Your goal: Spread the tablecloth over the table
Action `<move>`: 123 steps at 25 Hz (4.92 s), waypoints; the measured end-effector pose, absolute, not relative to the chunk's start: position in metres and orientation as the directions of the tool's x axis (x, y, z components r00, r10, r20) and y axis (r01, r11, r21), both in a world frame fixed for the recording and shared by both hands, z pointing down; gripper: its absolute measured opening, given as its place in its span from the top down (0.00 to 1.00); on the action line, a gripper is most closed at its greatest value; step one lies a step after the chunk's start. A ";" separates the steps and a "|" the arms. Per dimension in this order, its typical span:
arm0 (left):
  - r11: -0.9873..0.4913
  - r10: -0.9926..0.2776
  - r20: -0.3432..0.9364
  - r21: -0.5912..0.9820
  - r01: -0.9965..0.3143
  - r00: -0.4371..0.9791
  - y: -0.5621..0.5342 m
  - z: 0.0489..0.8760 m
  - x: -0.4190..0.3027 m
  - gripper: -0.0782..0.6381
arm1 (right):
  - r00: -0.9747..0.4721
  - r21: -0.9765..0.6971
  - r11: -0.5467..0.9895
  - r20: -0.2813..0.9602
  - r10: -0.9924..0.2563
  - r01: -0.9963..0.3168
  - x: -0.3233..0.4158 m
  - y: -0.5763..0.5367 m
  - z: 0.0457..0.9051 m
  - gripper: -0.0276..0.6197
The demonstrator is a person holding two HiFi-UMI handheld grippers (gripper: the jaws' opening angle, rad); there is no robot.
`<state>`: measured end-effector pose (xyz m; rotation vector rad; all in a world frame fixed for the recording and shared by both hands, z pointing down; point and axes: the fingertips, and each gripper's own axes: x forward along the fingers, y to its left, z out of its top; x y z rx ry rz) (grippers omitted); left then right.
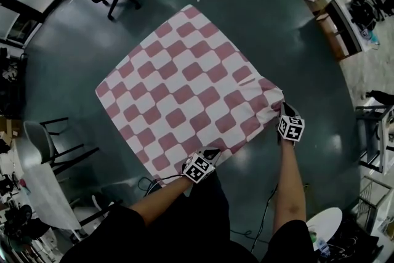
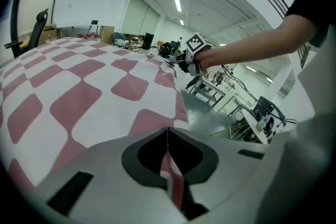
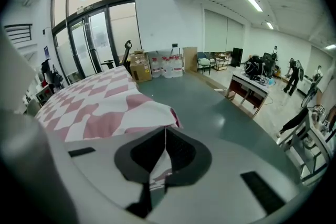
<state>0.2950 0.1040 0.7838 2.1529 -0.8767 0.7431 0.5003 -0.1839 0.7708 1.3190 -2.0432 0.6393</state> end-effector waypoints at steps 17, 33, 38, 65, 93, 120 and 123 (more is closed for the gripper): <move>-0.394 -0.608 0.574 0.381 -0.837 0.548 -0.011 0.711 0.301 0.87 | -0.416 -0.078 0.499 0.669 -0.616 -0.863 0.505 -0.157 0.746 0.93; -0.399 -0.592 0.639 0.297 -0.868 0.490 -0.170 0.734 0.363 0.86 | -0.578 -0.084 0.869 0.777 -0.249 -0.488 0.508 -0.148 0.815 0.69; -0.402 -0.570 0.673 0.272 -0.874 0.471 -0.185 0.754 0.374 0.79 | -0.571 -0.078 0.903 0.796 -0.199 -0.423 0.506 -0.148 0.818 0.82; -0.425 -0.455 0.724 0.335 -0.841 0.518 -0.192 0.754 0.406 0.74 | -0.786 -0.291 0.823 0.556 -0.269 -0.488 0.531 -0.187 0.751 0.88; -0.084 -0.534 0.739 0.437 -0.895 0.411 -0.134 0.766 0.471 0.67 | -0.703 -0.425 0.902 0.666 0.249 -0.083 0.404 -0.243 0.776 0.77; 0.101 -0.638 0.714 0.450 -0.887 0.289 -0.127 0.755 0.463 0.65 | -0.773 -0.295 0.955 0.596 0.219 0.043 0.422 -0.263 0.733 0.85; 0.128 -0.686 0.687 0.438 -0.890 0.240 -0.110 0.743 0.445 0.65 | -0.766 -0.229 0.970 0.608 0.208 0.082 0.422 -0.226 0.723 0.76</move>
